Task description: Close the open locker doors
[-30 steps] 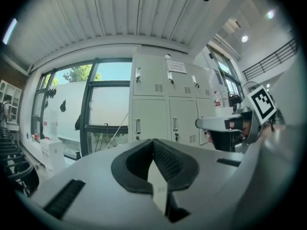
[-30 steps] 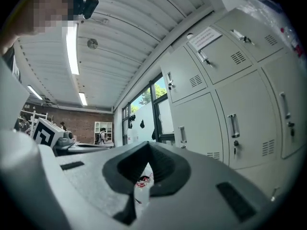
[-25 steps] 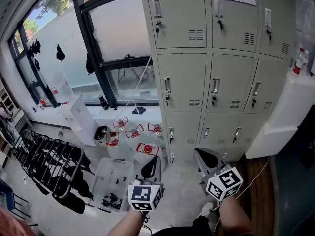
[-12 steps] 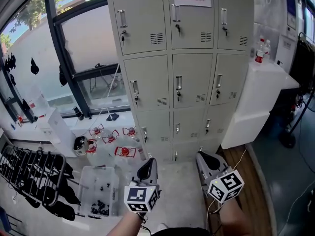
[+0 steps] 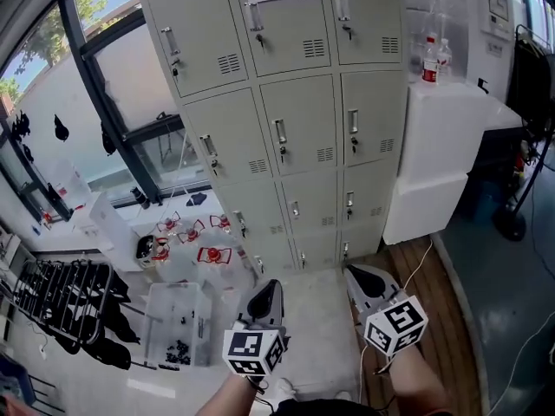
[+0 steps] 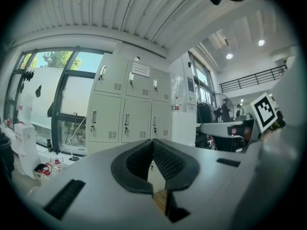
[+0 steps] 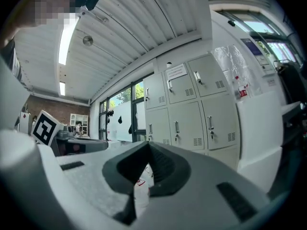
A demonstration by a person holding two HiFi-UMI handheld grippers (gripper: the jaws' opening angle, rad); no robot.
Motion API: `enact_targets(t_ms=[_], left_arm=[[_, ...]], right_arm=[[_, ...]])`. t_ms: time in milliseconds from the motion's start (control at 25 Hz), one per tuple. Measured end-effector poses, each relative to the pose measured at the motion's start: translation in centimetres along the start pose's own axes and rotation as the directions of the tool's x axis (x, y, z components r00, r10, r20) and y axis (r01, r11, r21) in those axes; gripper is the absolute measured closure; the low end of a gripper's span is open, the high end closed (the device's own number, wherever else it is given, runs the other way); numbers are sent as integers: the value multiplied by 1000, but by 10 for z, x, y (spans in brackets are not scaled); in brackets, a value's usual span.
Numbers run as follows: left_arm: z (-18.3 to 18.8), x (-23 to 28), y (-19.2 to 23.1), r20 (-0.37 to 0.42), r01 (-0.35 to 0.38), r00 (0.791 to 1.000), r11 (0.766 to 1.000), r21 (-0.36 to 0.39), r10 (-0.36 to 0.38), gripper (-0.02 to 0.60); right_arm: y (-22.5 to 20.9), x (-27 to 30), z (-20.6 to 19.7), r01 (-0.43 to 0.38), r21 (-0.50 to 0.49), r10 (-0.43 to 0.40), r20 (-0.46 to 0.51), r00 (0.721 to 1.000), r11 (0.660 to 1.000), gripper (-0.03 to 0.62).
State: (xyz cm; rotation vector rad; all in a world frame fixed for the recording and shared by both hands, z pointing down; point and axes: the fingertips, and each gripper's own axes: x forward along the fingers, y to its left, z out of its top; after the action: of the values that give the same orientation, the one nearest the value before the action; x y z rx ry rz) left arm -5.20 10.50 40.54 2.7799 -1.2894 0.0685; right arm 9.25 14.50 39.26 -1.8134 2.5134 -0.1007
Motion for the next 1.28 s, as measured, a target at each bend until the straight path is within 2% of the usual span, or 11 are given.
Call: enact_targets(t_ms=[400, 800, 1280], left_arm=[[0, -35, -27, 14, -108, 994, 994, 28, 108, 578], [-2, -37, -39, 10, -117, 993, 993, 28, 117, 578], [7, -47, -34, 33, -141, 990, 990, 28, 140, 578]], right_arm=[[10, -28, -2, -109, 2, 108, 16, 994, 994, 592], [9, -40, -7, -119, 5, 119, 1, 993, 993, 594], [20, -37, 2, -147, -7, 147, 15, 989, 989, 594]])
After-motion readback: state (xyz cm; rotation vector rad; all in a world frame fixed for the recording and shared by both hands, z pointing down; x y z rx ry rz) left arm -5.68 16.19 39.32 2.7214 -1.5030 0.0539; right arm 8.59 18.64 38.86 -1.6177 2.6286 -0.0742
